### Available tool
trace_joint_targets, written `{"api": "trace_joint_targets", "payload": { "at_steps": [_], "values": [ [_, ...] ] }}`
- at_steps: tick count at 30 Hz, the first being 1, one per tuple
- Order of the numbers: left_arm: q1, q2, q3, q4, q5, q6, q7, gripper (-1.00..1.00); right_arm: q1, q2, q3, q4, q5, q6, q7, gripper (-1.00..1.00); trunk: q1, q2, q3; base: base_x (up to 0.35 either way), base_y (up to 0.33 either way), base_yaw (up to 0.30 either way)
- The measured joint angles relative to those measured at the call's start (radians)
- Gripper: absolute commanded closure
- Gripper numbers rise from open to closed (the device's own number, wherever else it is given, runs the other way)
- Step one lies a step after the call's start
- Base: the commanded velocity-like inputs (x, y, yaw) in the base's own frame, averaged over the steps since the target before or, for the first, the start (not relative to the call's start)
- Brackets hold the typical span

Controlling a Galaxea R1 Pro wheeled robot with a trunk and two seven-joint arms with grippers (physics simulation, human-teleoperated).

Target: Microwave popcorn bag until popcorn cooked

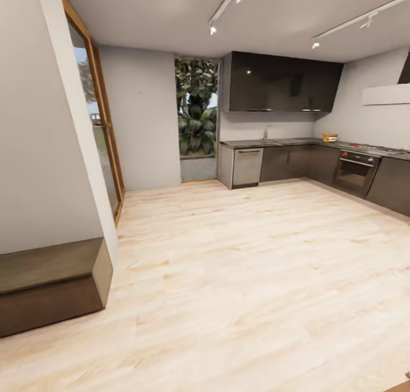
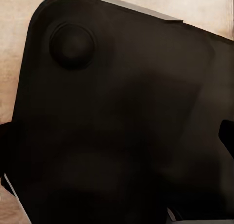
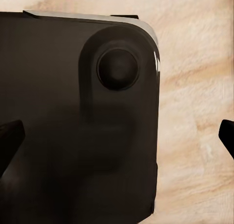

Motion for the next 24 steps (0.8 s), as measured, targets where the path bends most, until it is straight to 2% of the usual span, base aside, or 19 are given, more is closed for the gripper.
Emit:
{"api": "trace_joint_targets", "payload": {
  "at_steps": [17, 24],
  "values": [
    [0.000, 0.000, 0.001, 0.000, 0.000, 0.000, 0.000, -1.00, 0.000, 0.000, -0.001, 0.000, 0.000, 0.000, 0.000, -1.00, 0.000, 0.000, 0.000, 0.329, 0.000, -0.244],
    [0.000, -0.001, 0.001, 0.000, 0.000, -0.002, 0.000, -1.00, 0.000, -0.001, -0.001, 0.000, 0.001, -0.001, 0.000, -1.00, 0.000, 0.000, 0.000, 0.329, 0.000, -0.042]
  ]
}}
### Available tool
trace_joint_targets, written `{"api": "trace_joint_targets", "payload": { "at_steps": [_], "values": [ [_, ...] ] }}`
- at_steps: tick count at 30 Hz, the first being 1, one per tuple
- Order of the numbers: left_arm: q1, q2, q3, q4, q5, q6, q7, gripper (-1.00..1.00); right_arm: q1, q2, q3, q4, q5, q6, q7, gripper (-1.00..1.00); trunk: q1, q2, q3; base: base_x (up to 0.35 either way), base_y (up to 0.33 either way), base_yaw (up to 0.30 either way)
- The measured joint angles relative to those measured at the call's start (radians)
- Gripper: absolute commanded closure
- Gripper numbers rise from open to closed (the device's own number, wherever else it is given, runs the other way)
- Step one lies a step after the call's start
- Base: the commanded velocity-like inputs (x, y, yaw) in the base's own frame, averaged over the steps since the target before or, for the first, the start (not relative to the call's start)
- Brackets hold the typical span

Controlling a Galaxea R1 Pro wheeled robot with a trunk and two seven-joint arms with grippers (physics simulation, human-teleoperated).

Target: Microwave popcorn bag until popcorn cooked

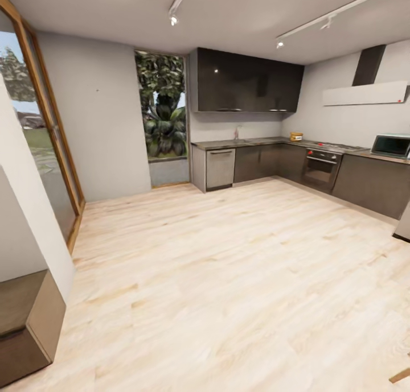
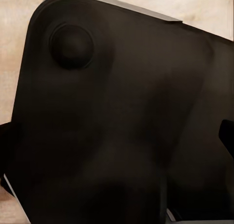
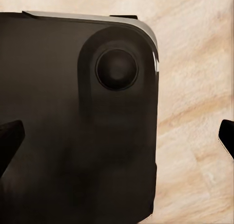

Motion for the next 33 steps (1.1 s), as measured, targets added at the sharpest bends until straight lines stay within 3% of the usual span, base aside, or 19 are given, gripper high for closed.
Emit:
{"api": "trace_joint_targets", "payload": {
  "at_steps": [15, 33],
  "values": [
    [0.000, 0.001, 0.000, 0.000, 0.000, 0.001, 0.000, -1.00, 0.000, 0.000, 0.001, 0.000, 0.000, 0.000, 0.000, -1.00, 0.000, 0.000, 0.000, 0.329, 0.000, -0.007],
    [0.000, -0.001, 0.000, 0.000, 0.000, 0.000, 0.000, -1.00, 0.000, 0.001, 0.000, 0.000, -0.001, 0.001, 0.000, -1.00, 0.000, 0.000, 0.000, 0.329, 0.000, -0.270]
  ]
}}
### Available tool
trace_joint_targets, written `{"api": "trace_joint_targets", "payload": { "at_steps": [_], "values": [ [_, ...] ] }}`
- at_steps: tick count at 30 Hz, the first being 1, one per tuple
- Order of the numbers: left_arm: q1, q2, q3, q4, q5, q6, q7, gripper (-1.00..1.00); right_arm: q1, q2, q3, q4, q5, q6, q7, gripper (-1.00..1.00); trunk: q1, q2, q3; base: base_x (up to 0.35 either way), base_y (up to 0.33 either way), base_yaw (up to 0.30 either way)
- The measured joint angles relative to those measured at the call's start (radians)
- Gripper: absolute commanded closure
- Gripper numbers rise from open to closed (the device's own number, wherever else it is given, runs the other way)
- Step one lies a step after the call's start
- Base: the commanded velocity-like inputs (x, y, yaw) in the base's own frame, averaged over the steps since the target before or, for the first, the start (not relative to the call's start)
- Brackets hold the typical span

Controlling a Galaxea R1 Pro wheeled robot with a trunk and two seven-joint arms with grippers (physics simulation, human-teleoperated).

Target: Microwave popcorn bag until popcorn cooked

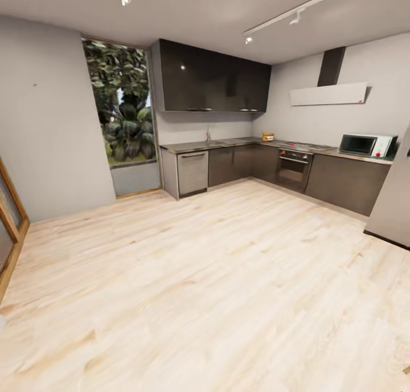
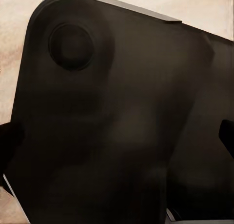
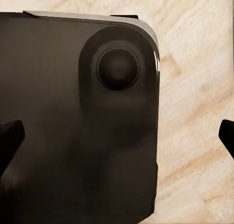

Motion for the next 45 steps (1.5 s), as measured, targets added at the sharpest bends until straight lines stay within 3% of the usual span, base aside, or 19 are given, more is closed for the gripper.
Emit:
{"api": "trace_joint_targets", "payload": {
  "at_steps": [18, 45],
  "values": [
    [0.000, 0.000, 0.000, 0.000, -0.001, -0.003, 0.000, -1.00, 0.000, 0.000, -0.001, 0.000, 0.000, 0.000, 0.000, -1.00, 0.000, 0.000, 0.000, 0.329, 0.000, -0.285],
    [0.000, -0.002, -0.002, 0.001, -0.003, 0.000, 0.002, -1.00, 0.000, 0.001, -0.001, 0.002, -0.001, -0.004, -0.001, -1.00, 0.000, 0.000, 0.000, 0.329, 0.000, -0.021]
  ]
}}
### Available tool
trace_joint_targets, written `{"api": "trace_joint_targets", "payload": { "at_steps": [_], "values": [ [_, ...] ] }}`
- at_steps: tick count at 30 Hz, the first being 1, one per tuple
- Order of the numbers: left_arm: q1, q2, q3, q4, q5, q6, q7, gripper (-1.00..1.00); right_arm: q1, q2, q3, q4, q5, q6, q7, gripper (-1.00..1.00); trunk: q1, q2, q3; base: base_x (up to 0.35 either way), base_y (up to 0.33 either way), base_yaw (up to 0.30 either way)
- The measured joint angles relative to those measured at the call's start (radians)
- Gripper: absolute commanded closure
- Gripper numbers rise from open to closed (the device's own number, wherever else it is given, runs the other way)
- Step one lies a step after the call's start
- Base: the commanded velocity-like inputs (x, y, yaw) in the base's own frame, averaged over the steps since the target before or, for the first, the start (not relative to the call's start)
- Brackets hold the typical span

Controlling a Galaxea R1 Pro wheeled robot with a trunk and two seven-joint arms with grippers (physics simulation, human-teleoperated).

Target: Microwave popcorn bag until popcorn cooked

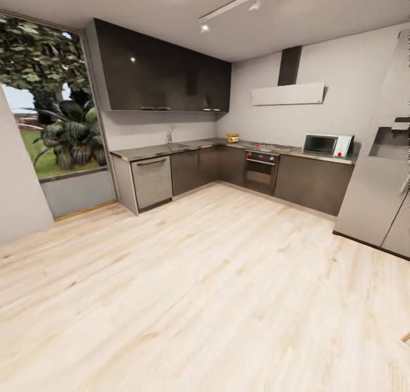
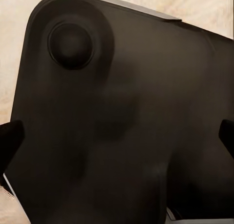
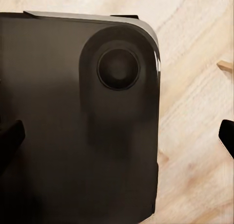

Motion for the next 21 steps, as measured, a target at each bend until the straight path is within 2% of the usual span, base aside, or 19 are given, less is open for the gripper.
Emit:
{"api": "trace_joint_targets", "payload": {
  "at_steps": [21],
  "values": [
    [0.000, 0.000, -0.005, 0.000, -0.003, 0.002, 0.000, -1.00, 0.000, -0.001, 0.000, 0.001, 0.000, 0.001, 0.000, -1.00, 0.000, 0.000, 0.000, 0.329, 0.000, -0.283]
  ]
}}
